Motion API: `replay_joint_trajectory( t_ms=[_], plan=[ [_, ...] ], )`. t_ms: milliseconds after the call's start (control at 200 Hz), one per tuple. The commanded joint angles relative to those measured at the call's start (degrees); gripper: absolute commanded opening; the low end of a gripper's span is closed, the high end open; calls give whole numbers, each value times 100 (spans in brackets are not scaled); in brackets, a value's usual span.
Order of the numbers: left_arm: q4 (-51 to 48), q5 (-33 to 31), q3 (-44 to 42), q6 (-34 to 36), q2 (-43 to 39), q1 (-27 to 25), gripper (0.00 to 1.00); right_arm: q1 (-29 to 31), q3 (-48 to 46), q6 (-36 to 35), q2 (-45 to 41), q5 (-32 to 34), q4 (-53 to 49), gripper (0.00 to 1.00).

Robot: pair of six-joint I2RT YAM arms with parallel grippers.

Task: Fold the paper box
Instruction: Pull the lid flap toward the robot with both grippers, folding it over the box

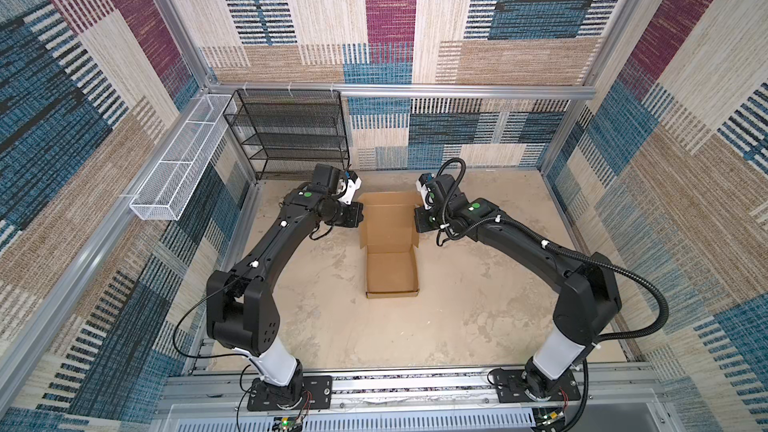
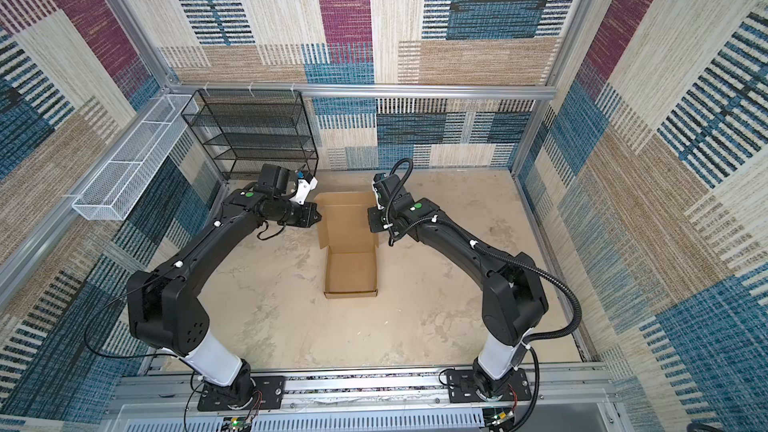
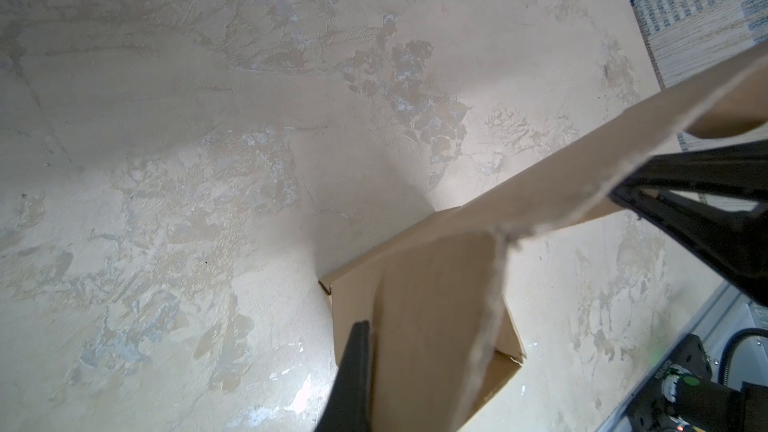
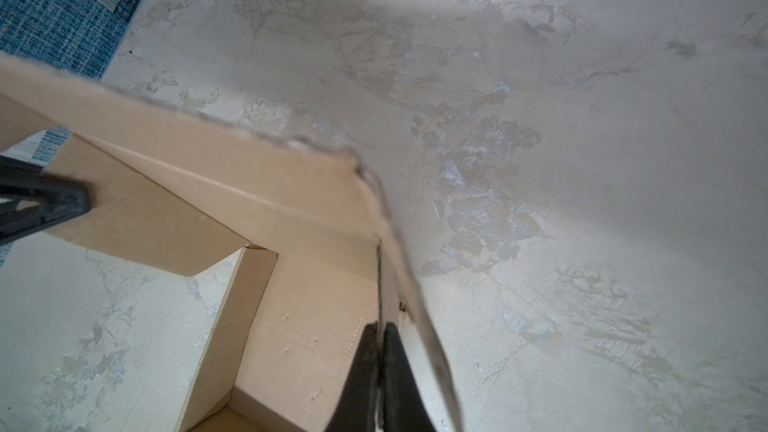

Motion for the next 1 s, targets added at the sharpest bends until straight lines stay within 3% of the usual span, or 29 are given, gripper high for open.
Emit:
replay_joint_trajectory(
  t_ms=[0,546,996],
  plan=[
    [163,-42,-113,-248,-91,-18,3,121,-32,7,-75,256,247,6],
    [1221,-684,-1373,-1218,-1012,-203,0,735,-669,371,-337,971,800,3],
    [1565,-742,-2093,-1724,-1664,-321,0,1254,-1320,708,-679,1441,1026,4]
  ],
)
